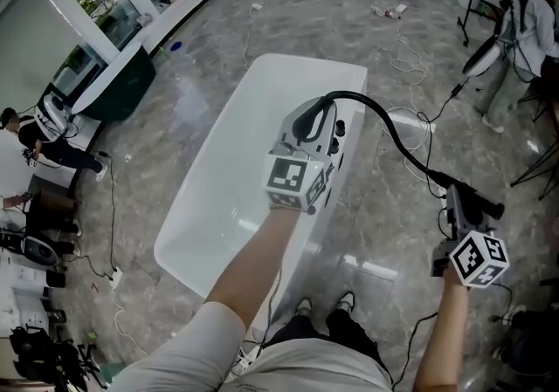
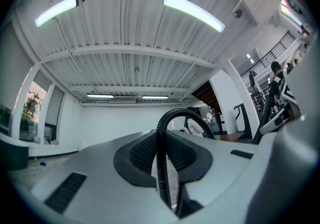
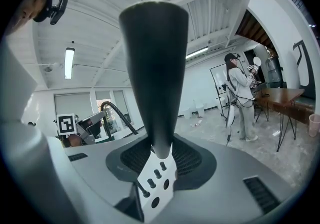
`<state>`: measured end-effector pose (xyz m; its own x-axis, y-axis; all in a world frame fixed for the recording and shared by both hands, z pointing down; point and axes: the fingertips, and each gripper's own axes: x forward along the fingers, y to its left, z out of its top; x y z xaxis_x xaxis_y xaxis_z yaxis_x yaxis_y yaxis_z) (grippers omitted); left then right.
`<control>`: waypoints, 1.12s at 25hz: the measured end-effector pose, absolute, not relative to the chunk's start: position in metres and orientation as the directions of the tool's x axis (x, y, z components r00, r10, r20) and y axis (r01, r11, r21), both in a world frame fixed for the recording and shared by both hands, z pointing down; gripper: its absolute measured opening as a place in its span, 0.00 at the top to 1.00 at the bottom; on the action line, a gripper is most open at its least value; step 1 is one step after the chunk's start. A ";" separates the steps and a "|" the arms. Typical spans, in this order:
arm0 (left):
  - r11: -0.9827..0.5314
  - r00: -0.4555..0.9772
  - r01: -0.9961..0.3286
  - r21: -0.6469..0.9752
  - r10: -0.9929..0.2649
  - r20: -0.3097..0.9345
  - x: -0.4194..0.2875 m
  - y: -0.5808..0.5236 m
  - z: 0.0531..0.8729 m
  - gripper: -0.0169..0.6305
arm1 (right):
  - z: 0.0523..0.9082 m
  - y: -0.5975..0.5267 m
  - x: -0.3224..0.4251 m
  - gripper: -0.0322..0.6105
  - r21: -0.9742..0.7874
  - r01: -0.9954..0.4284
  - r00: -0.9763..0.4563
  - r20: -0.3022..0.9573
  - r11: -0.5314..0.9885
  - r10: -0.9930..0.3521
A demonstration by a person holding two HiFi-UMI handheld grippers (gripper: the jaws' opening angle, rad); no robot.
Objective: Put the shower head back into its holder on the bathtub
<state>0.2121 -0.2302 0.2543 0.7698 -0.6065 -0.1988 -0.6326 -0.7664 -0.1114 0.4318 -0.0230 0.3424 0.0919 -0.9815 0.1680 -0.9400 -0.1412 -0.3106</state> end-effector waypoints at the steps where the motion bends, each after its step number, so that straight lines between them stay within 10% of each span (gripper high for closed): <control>1: -0.755 0.766 -0.640 -0.145 -0.613 -0.193 0.211 -0.233 0.253 0.90 | 0.342 -0.023 0.433 0.73 -0.313 -0.940 0.089 0.165 -0.138 -0.982; 28: -0.766 0.781 -0.624 -0.156 -0.617 -0.097 0.174 -0.277 0.321 0.90 | 0.330 -0.060 0.402 0.73 -0.222 -0.957 0.151 0.163 -0.186 -0.975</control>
